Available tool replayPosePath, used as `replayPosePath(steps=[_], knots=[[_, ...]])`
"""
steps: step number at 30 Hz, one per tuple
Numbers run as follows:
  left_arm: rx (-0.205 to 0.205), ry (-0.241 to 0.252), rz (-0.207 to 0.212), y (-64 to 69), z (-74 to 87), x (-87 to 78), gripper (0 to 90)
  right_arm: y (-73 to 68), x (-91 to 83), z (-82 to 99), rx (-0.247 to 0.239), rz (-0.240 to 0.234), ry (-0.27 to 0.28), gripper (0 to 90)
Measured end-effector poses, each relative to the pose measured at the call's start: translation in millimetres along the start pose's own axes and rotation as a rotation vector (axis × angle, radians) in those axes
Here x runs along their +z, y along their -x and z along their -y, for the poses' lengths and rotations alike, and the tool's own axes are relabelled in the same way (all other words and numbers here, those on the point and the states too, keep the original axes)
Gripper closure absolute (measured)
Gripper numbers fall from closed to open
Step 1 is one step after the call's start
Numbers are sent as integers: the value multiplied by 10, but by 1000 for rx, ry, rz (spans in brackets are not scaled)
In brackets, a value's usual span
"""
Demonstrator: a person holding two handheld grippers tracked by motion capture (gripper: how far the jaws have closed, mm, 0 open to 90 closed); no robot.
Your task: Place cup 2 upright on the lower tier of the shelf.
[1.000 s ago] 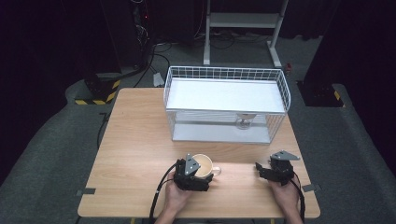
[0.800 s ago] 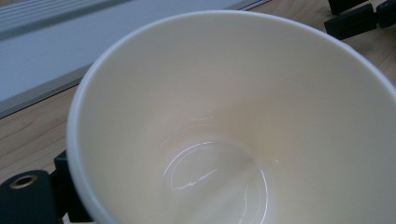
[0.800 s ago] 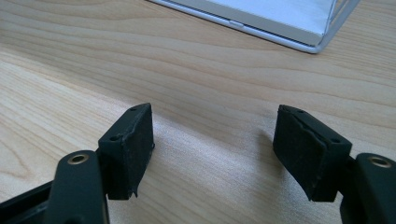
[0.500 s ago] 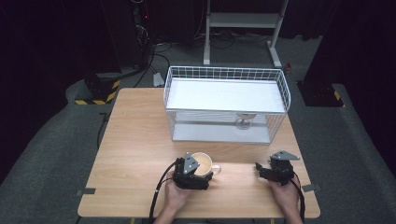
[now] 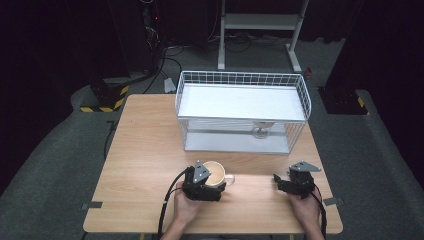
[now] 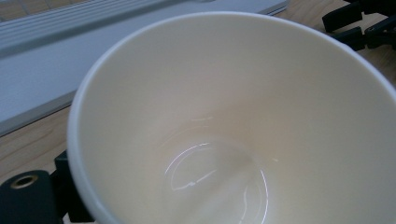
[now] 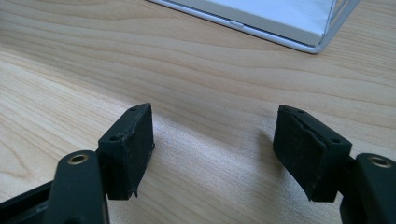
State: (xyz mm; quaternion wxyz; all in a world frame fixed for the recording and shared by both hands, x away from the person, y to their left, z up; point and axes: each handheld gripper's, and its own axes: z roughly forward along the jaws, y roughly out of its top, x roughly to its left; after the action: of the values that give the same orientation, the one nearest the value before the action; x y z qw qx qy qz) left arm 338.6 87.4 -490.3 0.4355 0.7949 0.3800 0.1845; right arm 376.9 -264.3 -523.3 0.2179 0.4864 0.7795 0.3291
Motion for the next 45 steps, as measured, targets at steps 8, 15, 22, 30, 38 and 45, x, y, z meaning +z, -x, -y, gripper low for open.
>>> replayPosePath(steps=[8, 15, 22, 30, 38, 45], knots=[[2, 2, 9, -37, -55, -13, 89, -2, -2, 1, -3, 0, -2, 287], [-3, 15, 11, -62, -120, -38, 89, -2, -2, 0, -3, 0, -2, 285], [-29, 10, 21, -113, -130, -28, 89, -2, -2, 0, -3, 0, -2, 284], [-22, 21, 20, -139, -230, -31, 89, -2, -2, 1, -5, -1, -1, 281], [-87, 36, 48, -188, -344, 25, 89, -3, -1, 2, -6, -2, -1, 278], [-80, 50, 50, -192, -455, 75, 89, -4, -2, 1, -4, -2, -2, 278]])
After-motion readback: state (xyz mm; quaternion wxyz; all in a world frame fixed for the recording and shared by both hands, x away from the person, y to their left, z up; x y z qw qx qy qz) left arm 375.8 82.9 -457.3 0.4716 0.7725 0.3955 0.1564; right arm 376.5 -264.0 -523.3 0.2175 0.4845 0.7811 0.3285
